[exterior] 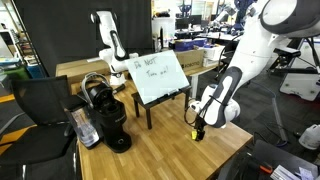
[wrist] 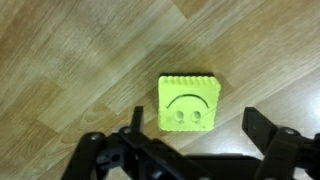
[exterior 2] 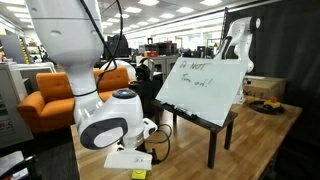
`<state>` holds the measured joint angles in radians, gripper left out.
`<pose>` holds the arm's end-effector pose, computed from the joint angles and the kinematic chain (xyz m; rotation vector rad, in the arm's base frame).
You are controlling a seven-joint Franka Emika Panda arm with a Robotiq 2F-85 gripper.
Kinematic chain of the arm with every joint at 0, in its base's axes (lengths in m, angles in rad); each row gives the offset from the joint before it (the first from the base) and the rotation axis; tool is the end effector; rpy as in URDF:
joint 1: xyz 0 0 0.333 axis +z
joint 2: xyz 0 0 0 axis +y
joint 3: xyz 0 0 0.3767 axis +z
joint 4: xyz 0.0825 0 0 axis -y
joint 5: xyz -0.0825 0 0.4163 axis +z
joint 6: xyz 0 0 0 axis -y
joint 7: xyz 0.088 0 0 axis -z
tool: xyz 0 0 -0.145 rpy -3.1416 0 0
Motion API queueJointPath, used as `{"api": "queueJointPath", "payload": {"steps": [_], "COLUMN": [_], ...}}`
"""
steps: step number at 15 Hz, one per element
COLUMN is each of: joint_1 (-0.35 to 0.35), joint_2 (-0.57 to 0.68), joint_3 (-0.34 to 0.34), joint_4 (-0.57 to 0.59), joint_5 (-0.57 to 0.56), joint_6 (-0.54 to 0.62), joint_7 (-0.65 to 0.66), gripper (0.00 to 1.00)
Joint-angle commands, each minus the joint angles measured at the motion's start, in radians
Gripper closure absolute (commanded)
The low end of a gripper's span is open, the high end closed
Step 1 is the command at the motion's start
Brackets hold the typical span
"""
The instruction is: Use the eraser to clean the whiteboard
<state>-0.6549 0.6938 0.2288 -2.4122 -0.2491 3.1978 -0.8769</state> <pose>0.4783 -0.1713 0.0335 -2.9339 -0.9740 -0.2884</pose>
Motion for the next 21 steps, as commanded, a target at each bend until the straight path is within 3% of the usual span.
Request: {"api": "queueJointPath", "payload": {"steps": [1, 14, 16, 17, 18, 21], "joint_1": [0.028, 0.070, 0.075, 0.078, 0.081, 0.088], "joint_2": [0.005, 0.009, 0.008, 0.007, 0.007, 0.006], "joint_3": [-0.030, -0.064, -0.069, -0.073, -0.075, -0.084], "joint_4": [0.002, 0.008, 0.006, 0.005, 0.005, 0.003], "joint_5": [-0.032, -0.034, -0.036, -0.036, -0.037, -0.039], "joint_6": [0.024, 0.025, 0.029, 0.032, 0.034, 0.042], "joint_7": [0.039, 0.063, 0.063, 0.064, 0.064, 0.066], "gripper": [0.00, 0.00, 0.10, 0.29, 0.31, 0.51]}}
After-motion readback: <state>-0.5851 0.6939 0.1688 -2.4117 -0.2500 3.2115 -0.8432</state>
